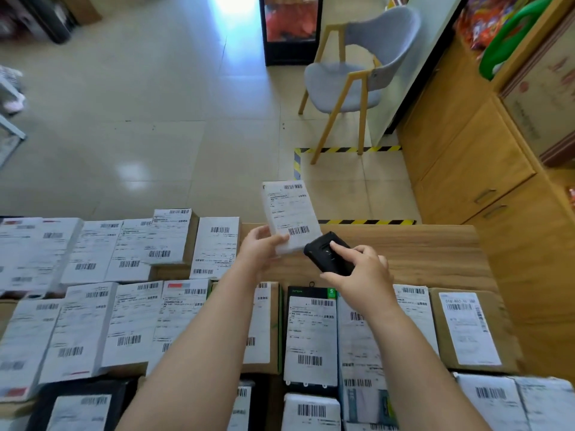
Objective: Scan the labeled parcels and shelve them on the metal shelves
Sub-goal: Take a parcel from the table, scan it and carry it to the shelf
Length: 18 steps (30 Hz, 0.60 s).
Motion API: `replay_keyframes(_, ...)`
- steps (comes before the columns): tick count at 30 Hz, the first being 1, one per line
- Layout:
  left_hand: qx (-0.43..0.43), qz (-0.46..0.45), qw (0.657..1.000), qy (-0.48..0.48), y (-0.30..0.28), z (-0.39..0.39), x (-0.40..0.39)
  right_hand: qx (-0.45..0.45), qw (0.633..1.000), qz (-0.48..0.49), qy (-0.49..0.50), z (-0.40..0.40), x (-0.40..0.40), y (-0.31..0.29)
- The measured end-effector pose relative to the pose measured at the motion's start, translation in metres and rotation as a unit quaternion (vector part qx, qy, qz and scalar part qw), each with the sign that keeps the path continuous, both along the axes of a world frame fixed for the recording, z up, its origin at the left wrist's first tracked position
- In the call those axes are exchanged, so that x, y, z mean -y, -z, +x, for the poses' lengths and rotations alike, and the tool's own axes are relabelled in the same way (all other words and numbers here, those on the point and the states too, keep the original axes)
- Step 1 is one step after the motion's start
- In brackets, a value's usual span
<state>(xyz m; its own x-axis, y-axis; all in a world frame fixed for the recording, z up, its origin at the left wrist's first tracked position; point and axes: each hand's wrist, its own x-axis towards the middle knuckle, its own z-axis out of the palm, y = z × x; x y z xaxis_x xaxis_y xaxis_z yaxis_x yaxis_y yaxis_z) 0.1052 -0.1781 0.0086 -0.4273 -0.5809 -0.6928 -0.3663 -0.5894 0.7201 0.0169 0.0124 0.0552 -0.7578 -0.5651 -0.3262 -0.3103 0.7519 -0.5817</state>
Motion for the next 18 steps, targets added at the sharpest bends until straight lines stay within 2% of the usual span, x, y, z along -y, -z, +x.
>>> replay_keyframes(6, -0.078, -0.103, 0.985, -0.115, -0.031, 0.069, -0.011, -0.021, 0.992, 0.025, -0.12, 0.044, 0.006, -0.039)
replay_keyframes(10, -0.059, -0.183, 0.966, -0.175, -0.036, 0.125, -0.017, -0.076, 0.978, 0.049, -0.19, 0.089, 0.018, -0.047)
replay_keyframes(13, -0.032, -0.211, 0.951, -0.224, -0.041, 0.166, -0.017, -0.115, 0.96, 0.059, -0.248, 0.124, 0.028, -0.053)
replay_keyframes(18, -0.014, -0.219, 0.935, -0.278, -0.05, 0.251, -0.016, -0.095, 0.945, 0.039, -0.312, 0.184, 0.047, -0.067)
